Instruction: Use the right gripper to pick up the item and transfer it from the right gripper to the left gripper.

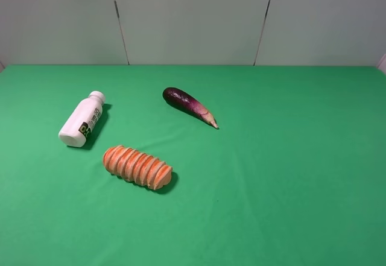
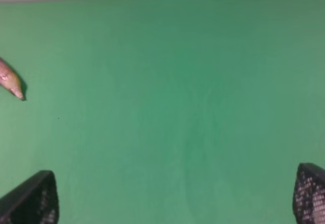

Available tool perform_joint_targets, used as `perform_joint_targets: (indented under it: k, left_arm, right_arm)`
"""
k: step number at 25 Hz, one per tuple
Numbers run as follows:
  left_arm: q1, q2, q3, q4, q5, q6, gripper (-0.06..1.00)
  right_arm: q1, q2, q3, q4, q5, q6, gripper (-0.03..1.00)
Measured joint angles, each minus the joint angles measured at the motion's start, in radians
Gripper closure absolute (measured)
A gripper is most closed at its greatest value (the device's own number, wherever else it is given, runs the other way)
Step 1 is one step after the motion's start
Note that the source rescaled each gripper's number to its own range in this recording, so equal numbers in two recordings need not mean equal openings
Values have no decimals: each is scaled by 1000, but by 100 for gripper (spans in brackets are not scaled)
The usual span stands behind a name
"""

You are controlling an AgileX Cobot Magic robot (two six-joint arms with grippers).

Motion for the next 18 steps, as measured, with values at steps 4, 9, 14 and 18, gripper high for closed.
perform_joint_targets:
  k: [4,9,14,18]
  left_arm:
    - [0,0,0,0,0,0,-6]
    - [0,0,0,0,0,0,-6]
    - [0,0,0,0,0,0,-6]
    - [0,0,0,0,0,0,-6]
  right_arm:
    - [0,0,0,0,0,0,-3]
    - [0,0,0,0,0,0,-3]
    - [0,0,0,0,0,0,-3]
    - [0,0,0,0,0,0,-3]
